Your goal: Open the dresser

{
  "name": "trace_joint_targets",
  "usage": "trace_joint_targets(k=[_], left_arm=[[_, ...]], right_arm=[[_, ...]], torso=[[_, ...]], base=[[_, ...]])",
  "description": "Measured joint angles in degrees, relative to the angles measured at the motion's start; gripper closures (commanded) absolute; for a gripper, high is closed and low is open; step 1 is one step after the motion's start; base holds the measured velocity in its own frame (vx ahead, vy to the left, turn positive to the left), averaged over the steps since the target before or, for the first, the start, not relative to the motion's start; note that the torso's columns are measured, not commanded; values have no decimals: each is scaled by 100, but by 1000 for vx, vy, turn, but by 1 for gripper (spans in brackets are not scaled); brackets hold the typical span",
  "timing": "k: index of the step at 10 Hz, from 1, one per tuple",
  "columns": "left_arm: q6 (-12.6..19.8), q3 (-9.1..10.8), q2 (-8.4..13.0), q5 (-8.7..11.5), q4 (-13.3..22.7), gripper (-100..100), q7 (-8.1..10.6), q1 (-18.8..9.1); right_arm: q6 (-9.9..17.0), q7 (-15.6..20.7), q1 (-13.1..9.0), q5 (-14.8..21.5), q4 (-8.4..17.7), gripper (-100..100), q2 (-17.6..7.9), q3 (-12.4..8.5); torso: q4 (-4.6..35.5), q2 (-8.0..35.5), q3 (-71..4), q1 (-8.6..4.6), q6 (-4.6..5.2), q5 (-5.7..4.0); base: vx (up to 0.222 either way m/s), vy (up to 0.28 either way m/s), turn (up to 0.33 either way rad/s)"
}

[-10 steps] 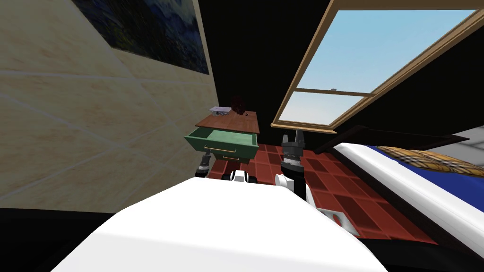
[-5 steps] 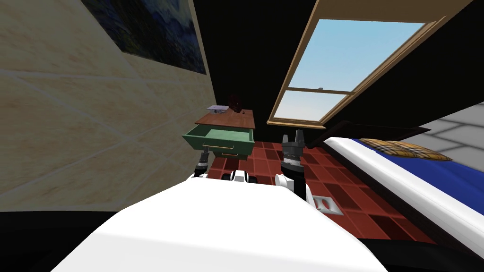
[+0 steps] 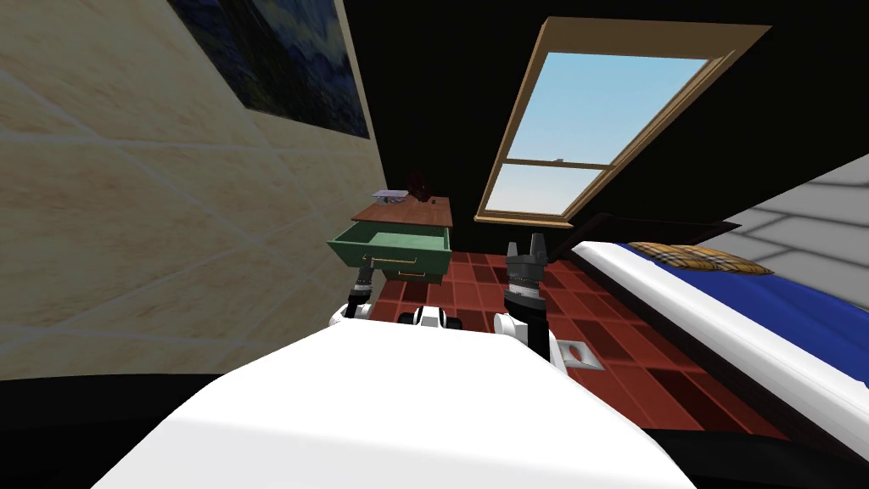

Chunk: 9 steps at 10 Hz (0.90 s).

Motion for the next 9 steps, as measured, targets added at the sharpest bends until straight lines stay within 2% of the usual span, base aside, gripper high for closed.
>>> trace_joint_targets(k=[7, 8, 9], left_arm=[[812, 111, 331, 51, -138, -100, 298, -531], [849, 111, 334, 52, -127, 0, 311, -530], [859, 107, 327, 51, -114, 0, 311, -515]], right_arm=[[0, 0, 0, 0, 0, 0, 0, 0], [0, 0, 0, 0, 0, 0, 0, 0], [0, 0, 0, 0, 0, 0, 0, 0]], torso=[[47, 66, 37, -23, -12, -34], [38, 59, 35, -22, -6, -26], [31, 47, 28, -19, -1, -20]], base=[[-61, -32, 6], [0, 0, 0], [0, 0, 0]])
